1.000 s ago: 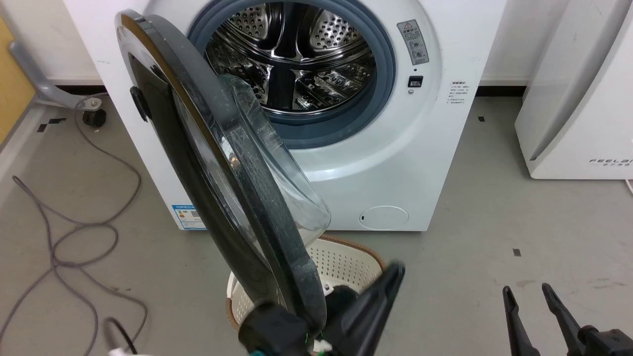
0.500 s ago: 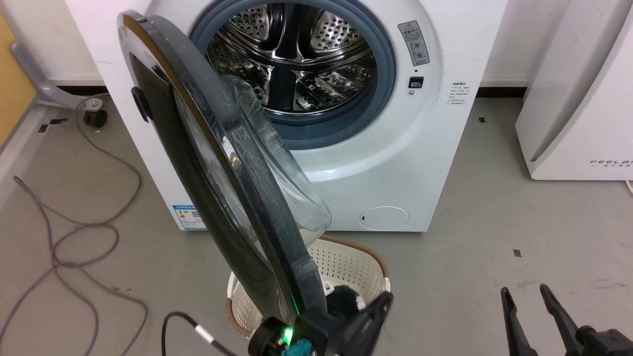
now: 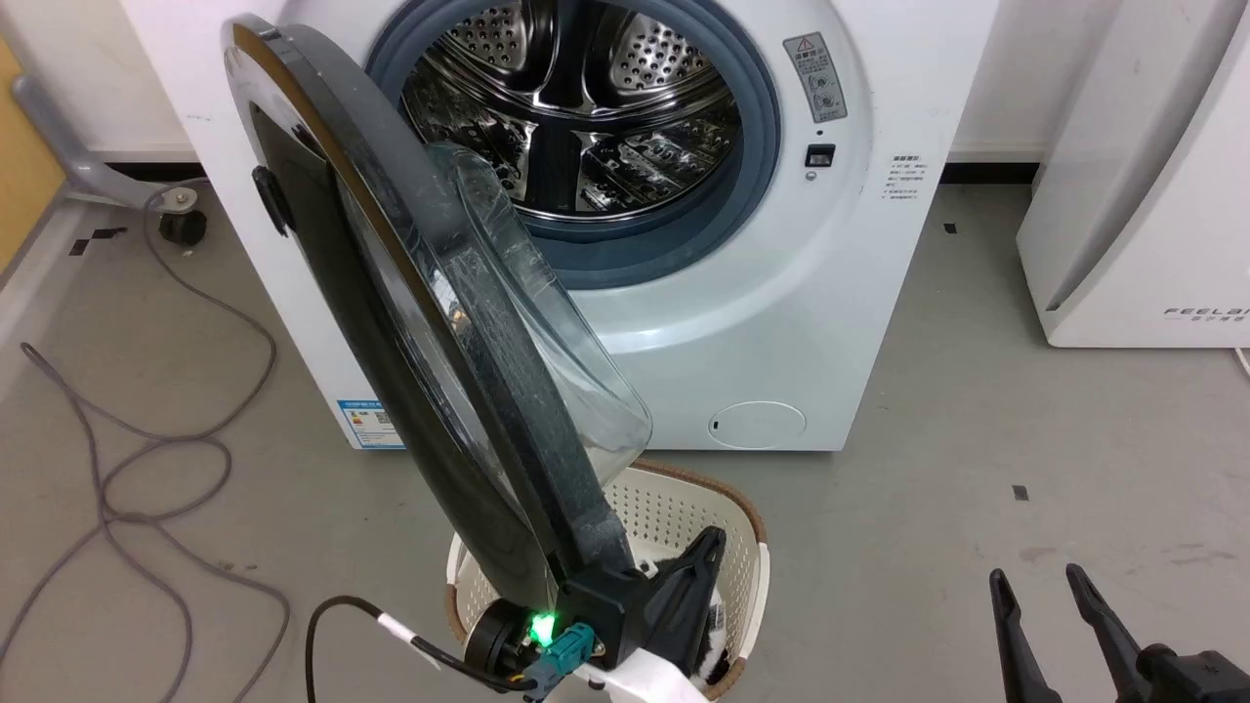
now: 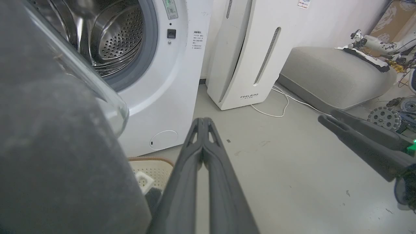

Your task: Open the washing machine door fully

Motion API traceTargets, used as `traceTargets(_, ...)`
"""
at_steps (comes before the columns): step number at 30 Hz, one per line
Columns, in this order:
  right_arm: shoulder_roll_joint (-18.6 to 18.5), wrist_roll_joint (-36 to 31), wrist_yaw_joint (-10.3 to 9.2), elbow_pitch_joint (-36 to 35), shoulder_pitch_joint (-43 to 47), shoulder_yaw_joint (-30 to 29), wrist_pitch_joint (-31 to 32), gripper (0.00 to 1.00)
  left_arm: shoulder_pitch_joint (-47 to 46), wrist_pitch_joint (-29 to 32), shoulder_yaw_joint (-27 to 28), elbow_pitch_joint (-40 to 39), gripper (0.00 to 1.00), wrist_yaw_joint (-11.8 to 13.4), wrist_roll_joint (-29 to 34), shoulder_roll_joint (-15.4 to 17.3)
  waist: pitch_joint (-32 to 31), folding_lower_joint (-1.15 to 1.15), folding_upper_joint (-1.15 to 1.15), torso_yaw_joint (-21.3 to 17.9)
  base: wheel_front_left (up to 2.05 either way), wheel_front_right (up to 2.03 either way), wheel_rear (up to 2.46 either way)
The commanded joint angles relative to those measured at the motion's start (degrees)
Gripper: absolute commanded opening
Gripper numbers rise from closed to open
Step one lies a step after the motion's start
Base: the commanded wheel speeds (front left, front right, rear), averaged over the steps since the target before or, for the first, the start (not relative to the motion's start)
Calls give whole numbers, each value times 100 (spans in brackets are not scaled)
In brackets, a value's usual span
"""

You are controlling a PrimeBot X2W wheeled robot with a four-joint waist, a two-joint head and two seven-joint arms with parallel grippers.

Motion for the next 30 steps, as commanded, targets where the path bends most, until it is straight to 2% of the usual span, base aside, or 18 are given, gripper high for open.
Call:
traceTargets(1, 17, 32, 3, 29, -91, -2, -20, 100, -62, -40, 36, 40, 0, 74, -33, -20, -11, 0, 0, 20, 0, 0, 0)
traceTargets(18, 17, 59, 3, 84, -30, 12, -45, 100, 455, 103, 244, -356, 0, 575, -117, 178, -106, 0, 0, 183, 0, 0, 0)
traceTargets(30, 17, 36, 3, 52, 26, -19, -38, 100, 960, 74, 517, -884, 0, 1083, -100, 343, -133, 0, 0, 435, 0, 0, 0)
